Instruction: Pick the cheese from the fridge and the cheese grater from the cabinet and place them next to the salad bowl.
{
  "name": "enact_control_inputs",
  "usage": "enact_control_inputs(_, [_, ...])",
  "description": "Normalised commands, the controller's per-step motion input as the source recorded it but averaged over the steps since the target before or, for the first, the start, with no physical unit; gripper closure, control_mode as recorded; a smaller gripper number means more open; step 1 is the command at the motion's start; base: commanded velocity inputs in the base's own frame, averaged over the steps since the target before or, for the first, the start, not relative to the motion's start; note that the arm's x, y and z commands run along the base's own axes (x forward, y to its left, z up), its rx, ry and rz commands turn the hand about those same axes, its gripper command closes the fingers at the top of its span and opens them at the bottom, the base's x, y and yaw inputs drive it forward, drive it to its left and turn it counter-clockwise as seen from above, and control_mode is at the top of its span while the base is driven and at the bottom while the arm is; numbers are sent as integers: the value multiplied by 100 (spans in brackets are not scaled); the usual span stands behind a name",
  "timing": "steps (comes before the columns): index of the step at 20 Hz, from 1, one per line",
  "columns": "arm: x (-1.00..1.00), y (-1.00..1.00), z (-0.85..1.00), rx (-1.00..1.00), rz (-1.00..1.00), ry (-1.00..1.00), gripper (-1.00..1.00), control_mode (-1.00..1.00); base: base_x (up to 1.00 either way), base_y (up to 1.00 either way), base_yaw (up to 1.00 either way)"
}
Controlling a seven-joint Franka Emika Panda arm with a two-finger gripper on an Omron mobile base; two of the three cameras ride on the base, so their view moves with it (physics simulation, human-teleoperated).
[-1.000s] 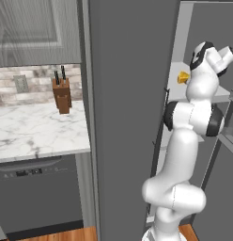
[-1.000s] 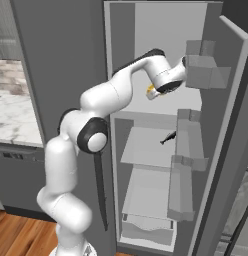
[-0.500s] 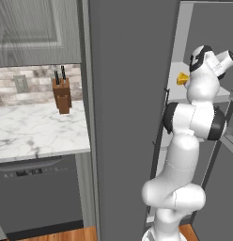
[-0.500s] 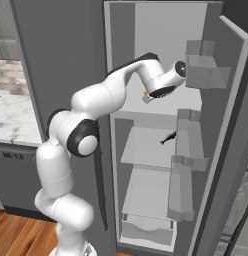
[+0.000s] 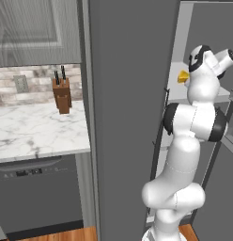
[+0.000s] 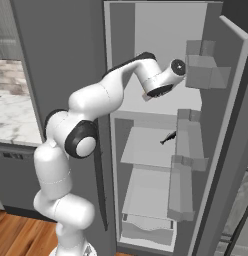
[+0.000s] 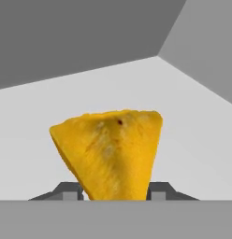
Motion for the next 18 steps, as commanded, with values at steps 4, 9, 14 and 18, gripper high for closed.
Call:
enact_control_inputs(4, [0,-12,17,0,-4,0,100,-100,0,0,0])
enact_control_inputs(9, [-11,-2,13,0,-4,-1,100,-100,0,0,0])
enact_control_inputs(14, [-18,0,15,0,-4,-3,100,-100,0,0,0])
enact_control_inputs(18, [-16,0,4,0,-5,-5,100,-100,0,0,0])
